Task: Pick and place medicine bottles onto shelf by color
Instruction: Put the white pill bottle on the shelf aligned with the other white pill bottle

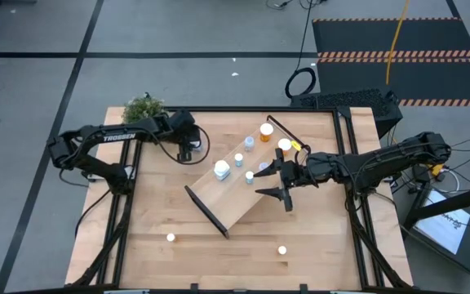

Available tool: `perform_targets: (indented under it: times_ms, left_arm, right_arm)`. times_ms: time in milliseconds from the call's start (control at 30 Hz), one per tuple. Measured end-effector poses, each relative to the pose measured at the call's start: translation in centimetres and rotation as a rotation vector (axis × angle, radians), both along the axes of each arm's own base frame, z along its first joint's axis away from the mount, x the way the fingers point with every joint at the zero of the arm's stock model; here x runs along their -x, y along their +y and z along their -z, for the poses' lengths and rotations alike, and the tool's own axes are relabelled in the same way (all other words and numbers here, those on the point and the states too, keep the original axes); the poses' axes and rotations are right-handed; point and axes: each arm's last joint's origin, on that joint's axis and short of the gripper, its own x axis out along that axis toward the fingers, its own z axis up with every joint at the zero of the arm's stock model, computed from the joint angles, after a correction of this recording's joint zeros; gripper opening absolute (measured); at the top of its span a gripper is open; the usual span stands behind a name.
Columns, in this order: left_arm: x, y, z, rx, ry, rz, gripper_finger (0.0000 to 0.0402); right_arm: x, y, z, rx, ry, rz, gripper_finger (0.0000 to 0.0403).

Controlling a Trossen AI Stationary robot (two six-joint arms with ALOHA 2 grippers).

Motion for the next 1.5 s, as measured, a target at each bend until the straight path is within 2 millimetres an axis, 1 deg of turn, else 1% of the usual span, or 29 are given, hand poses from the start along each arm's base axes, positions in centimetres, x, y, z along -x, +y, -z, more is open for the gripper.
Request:
perform_targets:
  times_ms: [67,267,333,400,567,667,800,867,1067,1167,1233,1367,1500]
  left_arm:
    - [0.0,-0.3,-0.2,-0.028,0.015,-0.035,0.0178]
    - [0.3,-1.9,-1.7,-0.120,0.004,-0.184,0.0212]
    - [0.6,-2.7,-2.5,-0.127,-0.028,-0.219,0.0213]
    - [1.0,-3.5,-3.4,-0.125,-0.058,-0.254,0.0206]
    - [2.1,-5.5,-7.4,-0.092,-0.157,-0.338,0.0178]
    - [2.5,-6.7,-9.9,-0.042,-0.202,-0.375,0.0179]
    - [2.9,-8.3,-13.1,0.014,-0.242,-0.399,0.0199]
    - [2.8,-8.9,-14.6,0.038,-0.265,-0.404,0.0202]
    - [2.7,-10.7,-18.6,0.112,-0.382,-0.428,0.0180]
    - [2.6,-11.4,-19.9,0.152,-0.440,-0.442,0.0178]
    - [2.6,-11.7,-20.4,0.173,-0.461,-0.462,0.0185]
    - [2.4,-12.1,-20.7,0.217,-0.495,-0.516,0.0199]
    - [1.7,-13.0,-20.8,0.263,-0.523,-0.515,0.0190]
  right_arm:
    - [0.0,0.0,0.0,0.000,0.000,0.000,0.0217]
    - [0.0,0.0,0.0,0.000,-0.003,0.003,0.0217]
    - [0.0,0.0,-0.1,-0.001,-0.008,0.003,0.0217]
    - [0.0,0.0,-0.1,-0.004,-0.008,0.004,0.0217]
    - [0.0,0.0,-0.1,-0.018,-0.006,0.007,0.0217]
    - [0.0,0.0,-0.1,-0.020,-0.009,0.007,0.0217]
    - [0.0,0.0,-0.4,-0.025,-0.034,0.007,0.0217]
    - [-0.1,0.0,-0.5,-0.026,-0.045,0.007,0.0217]
    - [-0.1,-0.1,-0.5,-0.019,-0.047,0.064,0.0217]
    - [-0.1,-0.3,-0.5,-0.010,-0.050,0.135,0.0217]
    - [-0.1,-0.5,-0.5,-0.012,-0.054,0.199,0.0217]
    - [0.0,-0.8,-0.5,-0.002,-0.060,0.318,0.0217]
    - [0.0,-0.9,-0.6,0.002,-0.069,0.344,0.0217]
